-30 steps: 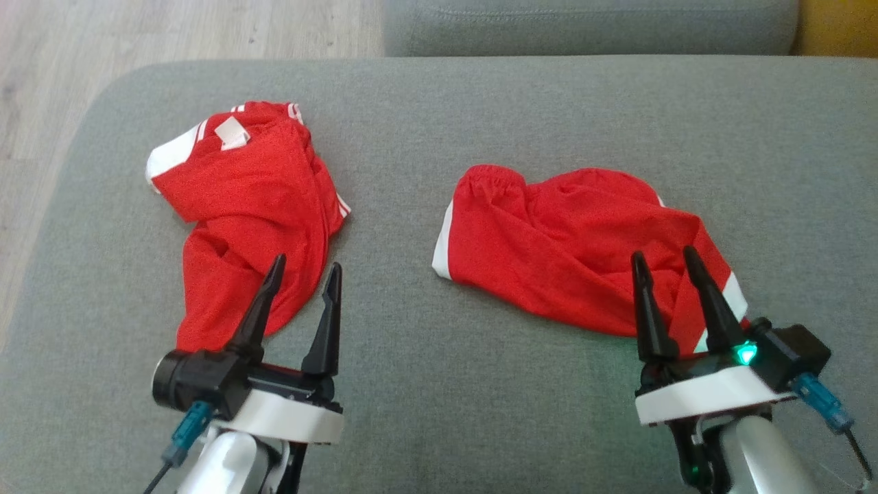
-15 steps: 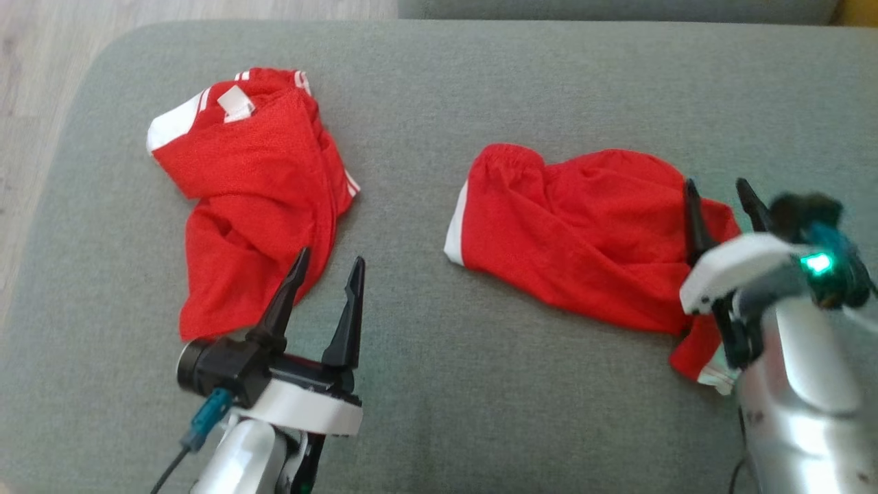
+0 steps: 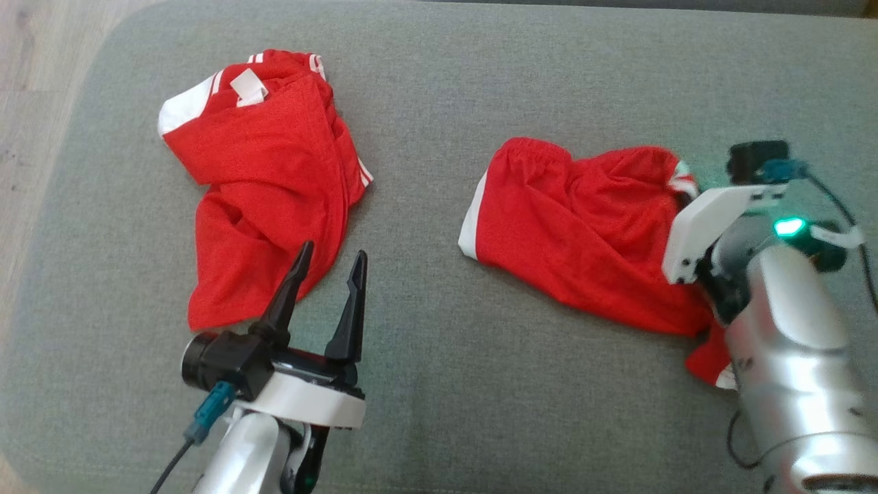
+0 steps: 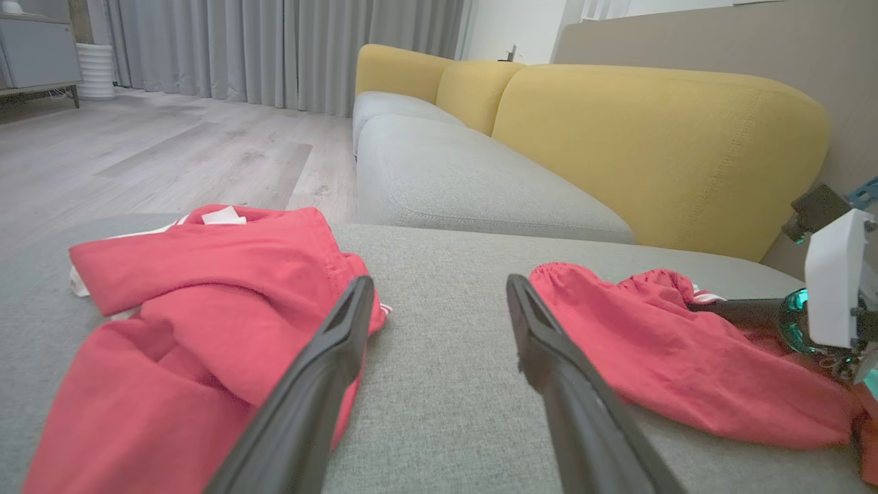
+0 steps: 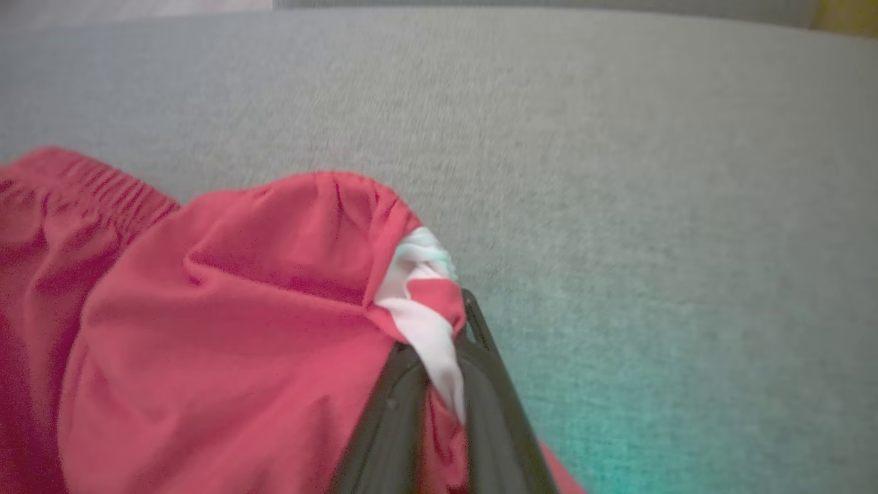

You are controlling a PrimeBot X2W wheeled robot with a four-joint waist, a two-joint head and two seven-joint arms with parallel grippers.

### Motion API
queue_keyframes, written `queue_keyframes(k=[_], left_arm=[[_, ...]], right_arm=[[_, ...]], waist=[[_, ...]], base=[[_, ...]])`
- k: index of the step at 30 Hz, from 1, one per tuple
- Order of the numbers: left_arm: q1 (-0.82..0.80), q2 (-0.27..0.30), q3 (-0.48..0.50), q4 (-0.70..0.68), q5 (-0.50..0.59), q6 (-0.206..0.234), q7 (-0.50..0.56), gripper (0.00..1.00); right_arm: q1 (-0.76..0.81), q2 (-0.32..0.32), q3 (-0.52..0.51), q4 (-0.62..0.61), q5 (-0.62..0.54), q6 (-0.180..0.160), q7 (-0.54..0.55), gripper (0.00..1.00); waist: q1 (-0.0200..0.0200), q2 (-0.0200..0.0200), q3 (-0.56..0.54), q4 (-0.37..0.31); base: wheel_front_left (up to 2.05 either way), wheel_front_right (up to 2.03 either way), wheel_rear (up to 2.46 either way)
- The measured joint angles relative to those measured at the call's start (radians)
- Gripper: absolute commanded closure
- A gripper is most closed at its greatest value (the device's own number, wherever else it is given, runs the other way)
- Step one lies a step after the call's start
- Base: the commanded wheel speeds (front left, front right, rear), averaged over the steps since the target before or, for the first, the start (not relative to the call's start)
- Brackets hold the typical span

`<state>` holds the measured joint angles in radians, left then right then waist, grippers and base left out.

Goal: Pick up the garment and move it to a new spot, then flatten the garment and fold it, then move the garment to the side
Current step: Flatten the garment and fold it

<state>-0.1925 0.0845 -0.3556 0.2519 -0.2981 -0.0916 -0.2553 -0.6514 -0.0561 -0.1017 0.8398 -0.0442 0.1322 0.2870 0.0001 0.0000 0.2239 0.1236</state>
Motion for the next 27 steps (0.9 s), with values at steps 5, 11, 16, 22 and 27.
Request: queue_keyframes(k=[5, 11, 16, 22, 27], left_arm=[[-0.007, -0.005, 0.012, 0.000, 0.011, -0.010, 0.000, 0.00], [-0.006, -0.013, 0.038, 0.000, 0.020, -0.015, 0.000, 0.00], [-0.005, -0.022, 0.058, -0.002, 0.028, -0.023, 0.000, 0.00], [0.011, -0.028, 0.067, -0.012, 0.035, -0.024, 0.000, 0.00], [0.042, -0.029, 0.068, -0.013, 0.035, -0.025, 0.000, 0.00]], right_arm=[[-0.059, -0.052, -0.029, -0.046, -0.022, 0.000, -0.089, 1.00], [-0.182, -0.130, -0.089, -0.105, -0.077, 0.000, -0.198, 1.00], [-0.242, -0.168, -0.105, -0.144, -0.146, 0.000, -0.287, 1.00], [-0.278, -0.155, 0.008, -0.212, -0.193, 0.000, -0.347, 1.00], [-0.180, -0.072, 0.232, -0.227, -0.160, 0.000, -0.350, 1.00]], waist=[[0.0000, 0.0000, -0.005, -0.002], [0.0000, 0.0000, -0.021, 0.000], [0.0000, 0.0000, -0.042, 0.000], [-0.0001, 0.0000, -0.069, 0.001], [-0.0001, 0.0000, -0.080, 0.002]], base=[[0.00, 0.00, 0.00], [0.00, 0.00, 0.00], [0.00, 0.00, 0.00], [0.00, 0.00, 0.00], [0.00, 0.00, 0.00]])
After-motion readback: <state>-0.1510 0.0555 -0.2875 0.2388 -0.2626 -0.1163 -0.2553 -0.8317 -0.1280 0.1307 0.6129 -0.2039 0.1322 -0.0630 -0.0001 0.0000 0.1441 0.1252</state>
